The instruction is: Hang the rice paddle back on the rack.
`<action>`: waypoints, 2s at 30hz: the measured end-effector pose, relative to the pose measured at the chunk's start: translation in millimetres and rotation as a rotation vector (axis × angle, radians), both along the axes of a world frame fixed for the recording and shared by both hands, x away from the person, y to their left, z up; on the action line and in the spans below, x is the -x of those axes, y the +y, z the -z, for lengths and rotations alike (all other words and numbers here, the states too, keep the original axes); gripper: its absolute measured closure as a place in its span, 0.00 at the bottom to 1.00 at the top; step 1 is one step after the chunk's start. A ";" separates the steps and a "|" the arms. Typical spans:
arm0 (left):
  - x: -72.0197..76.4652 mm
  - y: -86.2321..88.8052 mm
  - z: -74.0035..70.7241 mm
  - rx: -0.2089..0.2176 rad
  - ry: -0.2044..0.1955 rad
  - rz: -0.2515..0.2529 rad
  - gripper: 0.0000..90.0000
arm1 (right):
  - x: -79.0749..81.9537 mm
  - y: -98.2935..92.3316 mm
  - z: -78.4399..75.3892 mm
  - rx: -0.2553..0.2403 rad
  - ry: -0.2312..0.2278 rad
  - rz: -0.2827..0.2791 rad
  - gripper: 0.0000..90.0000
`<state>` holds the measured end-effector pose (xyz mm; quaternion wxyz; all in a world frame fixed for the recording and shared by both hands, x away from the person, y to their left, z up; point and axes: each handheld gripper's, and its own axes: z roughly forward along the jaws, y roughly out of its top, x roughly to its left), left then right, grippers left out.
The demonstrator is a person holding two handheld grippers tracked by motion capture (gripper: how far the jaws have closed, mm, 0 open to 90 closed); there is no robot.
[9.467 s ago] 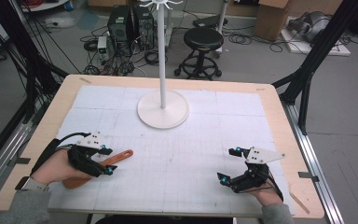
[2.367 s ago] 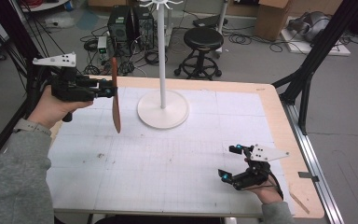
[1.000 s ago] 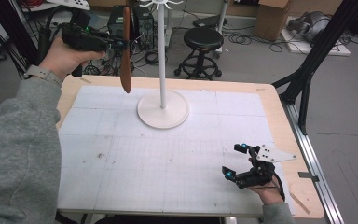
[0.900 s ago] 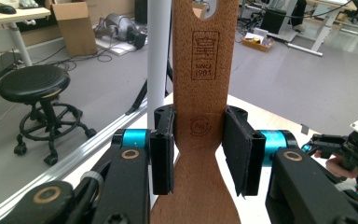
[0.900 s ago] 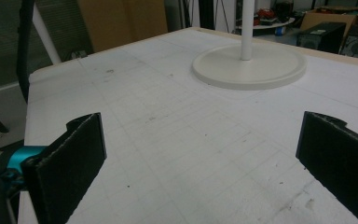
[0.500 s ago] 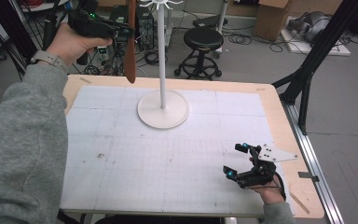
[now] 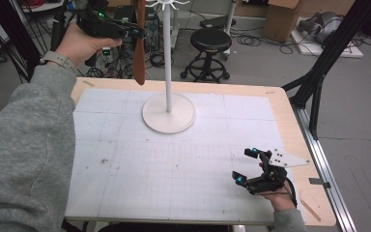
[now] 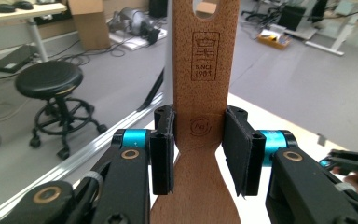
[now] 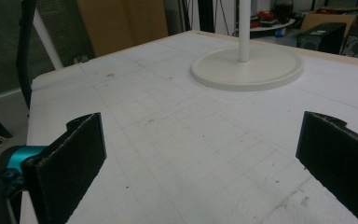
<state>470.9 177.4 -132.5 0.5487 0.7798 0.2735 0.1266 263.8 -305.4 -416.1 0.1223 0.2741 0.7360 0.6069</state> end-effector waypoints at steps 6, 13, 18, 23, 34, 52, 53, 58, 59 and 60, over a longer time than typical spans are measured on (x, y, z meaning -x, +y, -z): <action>-1.4 -4.3 1.6 -0.015 -0.016 -0.022 0.72 | -1.0 -1.9 0.4 -0.003 0.004 0.007 0.00; -5.5 -7.4 5.6 -0.018 0.003 -0.025 0.72 | -1.2 -2.7 0.4 -0.007 0.002 0.009 0.00; -6.1 -11.8 6.9 -0.022 0.011 -0.018 0.72 | -0.9 -2.9 0.3 -0.006 0.000 0.010 0.00; -7.3 -16.3 9.3 -0.028 0.014 -0.017 0.72 | -0.3 -3.4 0.3 -0.007 0.005 0.008 0.00; -10.3 -22.0 14.7 -0.016 0.017 -0.030 0.72 | -0.1 -3.5 0.5 0.000 0.000 0.007 0.00; 18.8 -12.6 32.1 -0.019 -0.072 -0.063 0.34 | 1.7 -1.6 0.8 0.008 0.000 0.001 0.00; 22.1 -9.3 33.9 -0.023 -0.083 -0.065 0.32 | 1.9 -1.4 0.8 0.009 0.002 -0.002 0.00; 38.1 5.7 41.0 0.014 -0.107 -0.044 0.25 | 3.4 -0.1 0.1 0.001 0.002 -0.018 0.00; 44.0 9.1 42.9 0.030 -0.119 -0.032 0.24 | 2.4 -0.2 0.3 -0.001 -0.007 -0.019 0.00; 46.2 9.6 44.3 0.038 -0.122 -0.028 0.22 | 2.2 -0.1 0.4 -0.004 -0.003 -0.015 0.00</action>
